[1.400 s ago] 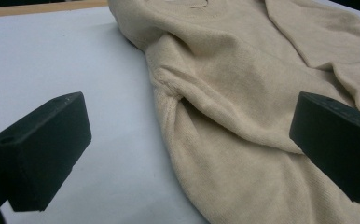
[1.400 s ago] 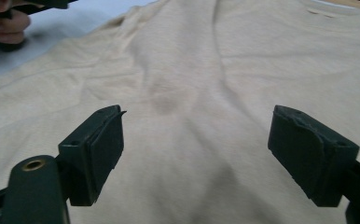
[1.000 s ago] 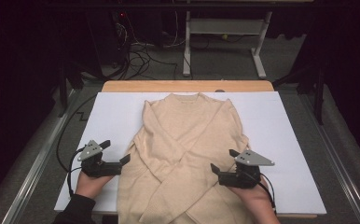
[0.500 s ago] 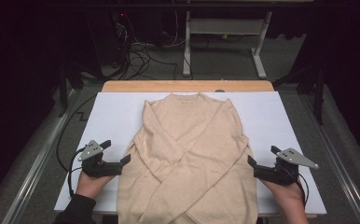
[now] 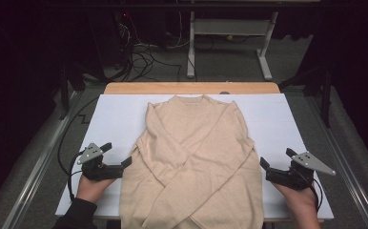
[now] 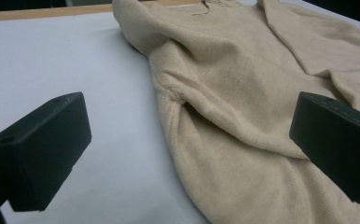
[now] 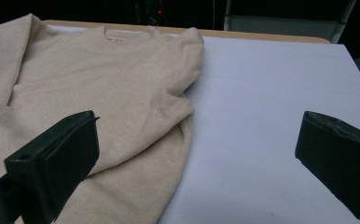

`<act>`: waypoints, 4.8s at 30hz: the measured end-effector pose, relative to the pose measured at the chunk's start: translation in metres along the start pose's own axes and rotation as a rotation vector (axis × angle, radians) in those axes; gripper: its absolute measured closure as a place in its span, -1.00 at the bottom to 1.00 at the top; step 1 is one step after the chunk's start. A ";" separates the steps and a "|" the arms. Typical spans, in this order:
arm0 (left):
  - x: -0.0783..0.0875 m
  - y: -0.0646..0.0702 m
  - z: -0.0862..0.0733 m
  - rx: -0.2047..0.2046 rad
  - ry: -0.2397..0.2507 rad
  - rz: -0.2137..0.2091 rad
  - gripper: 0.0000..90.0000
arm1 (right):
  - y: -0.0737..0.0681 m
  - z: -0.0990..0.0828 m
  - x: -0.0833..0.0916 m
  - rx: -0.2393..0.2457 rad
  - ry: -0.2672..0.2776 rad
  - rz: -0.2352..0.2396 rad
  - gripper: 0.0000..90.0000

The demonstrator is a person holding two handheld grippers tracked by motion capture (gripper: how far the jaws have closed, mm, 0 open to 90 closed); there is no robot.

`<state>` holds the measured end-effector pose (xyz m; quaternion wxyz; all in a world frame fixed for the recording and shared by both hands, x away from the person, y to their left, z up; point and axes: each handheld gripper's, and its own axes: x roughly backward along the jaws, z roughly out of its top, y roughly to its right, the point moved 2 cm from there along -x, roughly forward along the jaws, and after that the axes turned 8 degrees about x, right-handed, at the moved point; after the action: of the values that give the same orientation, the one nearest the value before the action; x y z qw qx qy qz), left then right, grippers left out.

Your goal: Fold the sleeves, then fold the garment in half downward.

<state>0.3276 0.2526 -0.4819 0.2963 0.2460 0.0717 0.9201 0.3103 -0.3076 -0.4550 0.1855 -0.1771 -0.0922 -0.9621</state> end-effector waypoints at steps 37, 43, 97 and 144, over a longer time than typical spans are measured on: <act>-0.077 0.007 0.042 -0.031 -0.226 0.107 -0.25 | -0.008 0.021 -0.062 0.035 -0.136 -0.001 -0.62; -0.102 0.008 0.044 -0.005 -0.301 0.100 0.34 | -0.002 0.027 -0.096 0.007 -0.228 0.009 -0.34; 0.013 0.012 -0.006 0.106 -0.166 0.018 0.41 | -0.023 -0.022 -0.006 0.055 -0.249 0.104 0.34; -0.094 -0.030 0.055 0.139 -0.321 0.059 -0.22 | -0.014 -0.003 -0.030 0.042 -0.125 0.098 -0.25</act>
<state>0.4361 0.2217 -0.4808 0.2592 0.4117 0.0795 0.8700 0.3297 -0.2854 -0.4705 0.2301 -0.2371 -0.1149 -0.9368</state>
